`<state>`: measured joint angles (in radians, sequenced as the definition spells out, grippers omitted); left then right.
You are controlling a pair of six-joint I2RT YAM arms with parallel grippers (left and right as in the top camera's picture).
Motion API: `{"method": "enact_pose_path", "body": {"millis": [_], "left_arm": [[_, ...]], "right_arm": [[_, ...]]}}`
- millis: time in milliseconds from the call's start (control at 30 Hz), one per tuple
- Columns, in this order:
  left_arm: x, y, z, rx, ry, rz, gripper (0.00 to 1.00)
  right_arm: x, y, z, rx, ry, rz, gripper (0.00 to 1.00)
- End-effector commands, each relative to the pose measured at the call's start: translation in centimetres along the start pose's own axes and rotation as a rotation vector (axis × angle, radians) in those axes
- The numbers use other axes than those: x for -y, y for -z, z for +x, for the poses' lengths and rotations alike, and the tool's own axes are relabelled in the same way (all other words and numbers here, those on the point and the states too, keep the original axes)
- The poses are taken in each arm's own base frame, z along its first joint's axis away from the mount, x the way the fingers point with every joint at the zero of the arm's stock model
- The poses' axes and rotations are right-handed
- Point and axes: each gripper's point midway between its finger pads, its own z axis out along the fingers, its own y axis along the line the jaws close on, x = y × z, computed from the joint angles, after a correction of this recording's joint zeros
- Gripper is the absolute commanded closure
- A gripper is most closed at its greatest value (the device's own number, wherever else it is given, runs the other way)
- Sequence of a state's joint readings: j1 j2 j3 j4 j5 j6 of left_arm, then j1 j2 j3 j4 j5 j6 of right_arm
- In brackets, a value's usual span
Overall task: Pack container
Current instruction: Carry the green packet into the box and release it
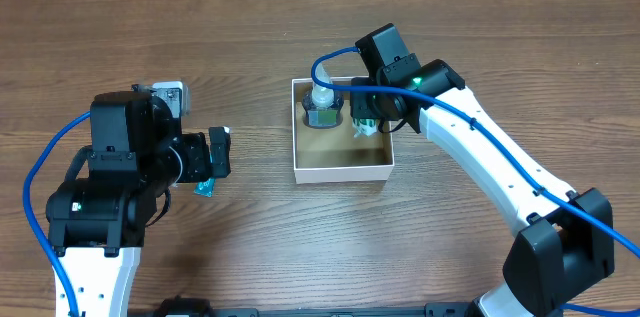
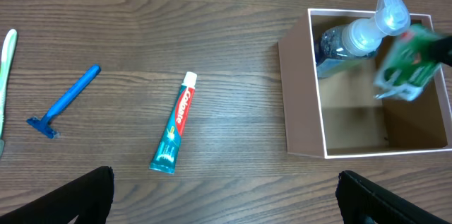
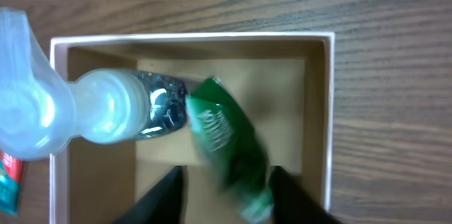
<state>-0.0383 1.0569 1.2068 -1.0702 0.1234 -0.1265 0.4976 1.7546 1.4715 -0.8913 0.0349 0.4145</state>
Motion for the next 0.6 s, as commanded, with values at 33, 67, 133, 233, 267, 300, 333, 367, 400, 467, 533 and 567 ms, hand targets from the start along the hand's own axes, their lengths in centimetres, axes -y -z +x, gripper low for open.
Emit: {"method": "enact_pose_path", "body": {"millis": [33, 67, 133, 233, 267, 300, 333, 367, 400, 467, 533, 567], "left_arm": [[0.0, 0.5, -0.7, 0.021, 0.014, -0.001, 0.0], [0.0, 0.5, -0.7, 0.02, 0.014, -0.001, 0.0], [0.0, 0.5, -0.6, 0.015, 0.014, -0.002, 0.0], [-0.1, 0.5, -0.4, 0.007, 0.013, -0.007, 0.0], [-0.1, 0.5, -0.3, 0.005, 0.013, -0.007, 0.0], [-0.1, 0.5, -0.3, 0.005, 0.013, -0.007, 0.0], [-0.1, 0.5, -0.3, 0.005, 0.013, -0.006, 0.0], [-0.1, 0.5, -0.3, 0.005, 0.013, -0.006, 0.0], [-0.1, 0.5, -0.3, 0.005, 0.013, -0.006, 0.0], [-0.1, 0.5, -0.3, 0.007, 0.013, -0.006, 0.0], [-0.1, 0.5, -0.4, 0.007, 0.012, -0.006, 0.0], [-0.1, 0.5, -0.5, 0.011, 0.012, -0.005, 0.0]], "right_arm": [[0.0, 0.6, -0.7, 0.032, -0.006, 0.003, 0.44], [0.2, 0.7, -0.8, 0.034, -0.009, 0.004, 0.41], [0.5, 1.2, -1.1, 0.04, -0.014, 0.006, 0.39], [1.5, 3.5, -2.4, 0.11, -0.034, 0.028, 0.39], [2.0, 4.6, -3.0, 0.149, -0.046, 0.042, 0.39], [2.8, 6.3, -3.8, 0.203, -0.064, 0.055, 0.39], [3.4, 7.6, -4.5, 0.246, -0.079, 0.065, 0.38], [4.5, 9.4, -5.3, 0.302, -0.117, 0.079, 0.38], [5.7, 10.8, -5.8, 0.341, -0.162, 0.091, 0.28], [8.3, 13.2, -6.4, 0.395, -0.267, 0.104, 0.05], [11.6, 14.9, -6.3, 0.413, -0.391, 0.119, 0.0], [13.1, 15.4, -6.0, 0.405, -0.437, 0.12, 0.0]]}}
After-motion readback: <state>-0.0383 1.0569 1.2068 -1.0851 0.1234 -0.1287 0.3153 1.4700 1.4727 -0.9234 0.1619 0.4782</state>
